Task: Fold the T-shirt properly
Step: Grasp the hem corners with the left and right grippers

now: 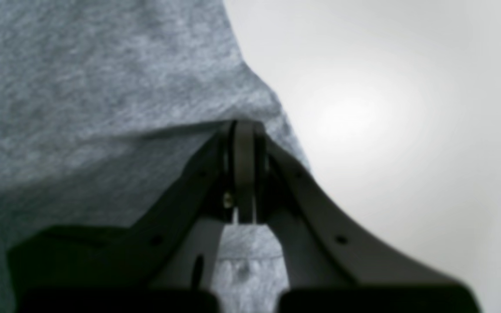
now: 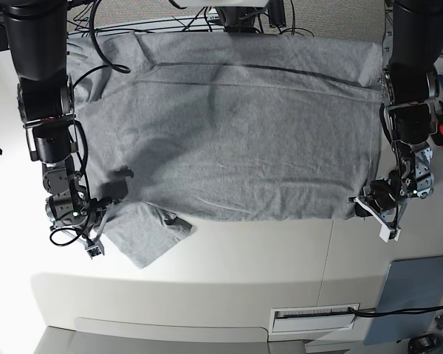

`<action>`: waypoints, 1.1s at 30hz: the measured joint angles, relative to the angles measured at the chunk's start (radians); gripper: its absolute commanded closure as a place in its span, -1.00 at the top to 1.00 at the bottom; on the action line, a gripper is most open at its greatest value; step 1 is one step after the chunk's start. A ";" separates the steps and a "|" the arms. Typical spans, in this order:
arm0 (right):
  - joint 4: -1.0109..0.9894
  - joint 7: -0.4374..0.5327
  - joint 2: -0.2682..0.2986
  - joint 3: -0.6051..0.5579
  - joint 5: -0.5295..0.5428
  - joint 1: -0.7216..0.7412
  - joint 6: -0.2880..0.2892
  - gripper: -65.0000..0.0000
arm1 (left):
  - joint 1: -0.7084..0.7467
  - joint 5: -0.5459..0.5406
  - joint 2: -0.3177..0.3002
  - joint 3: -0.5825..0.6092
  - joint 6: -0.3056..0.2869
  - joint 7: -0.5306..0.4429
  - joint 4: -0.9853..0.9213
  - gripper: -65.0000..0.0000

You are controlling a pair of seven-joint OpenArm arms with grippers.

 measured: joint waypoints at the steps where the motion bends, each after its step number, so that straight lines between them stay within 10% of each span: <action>1: 0.000 0.001 0.000 0.000 -0.002 0.000 0.000 -0.93 | 0.000 0.000 0.000 0.000 0.000 0.000 0.000 -1.00; 14: 0.047 0.006 0.005 0.298 0.044 -0.019 0.108 0.07 | 0.000 0.000 0.000 0.000 0.000 0.001 0.000 -1.00; 33: -0.053 0.113 0.049 0.208 0.053 -0.027 0.072 0.08 | 0.000 0.000 -0.001 0.000 0.000 0.003 0.000 -1.00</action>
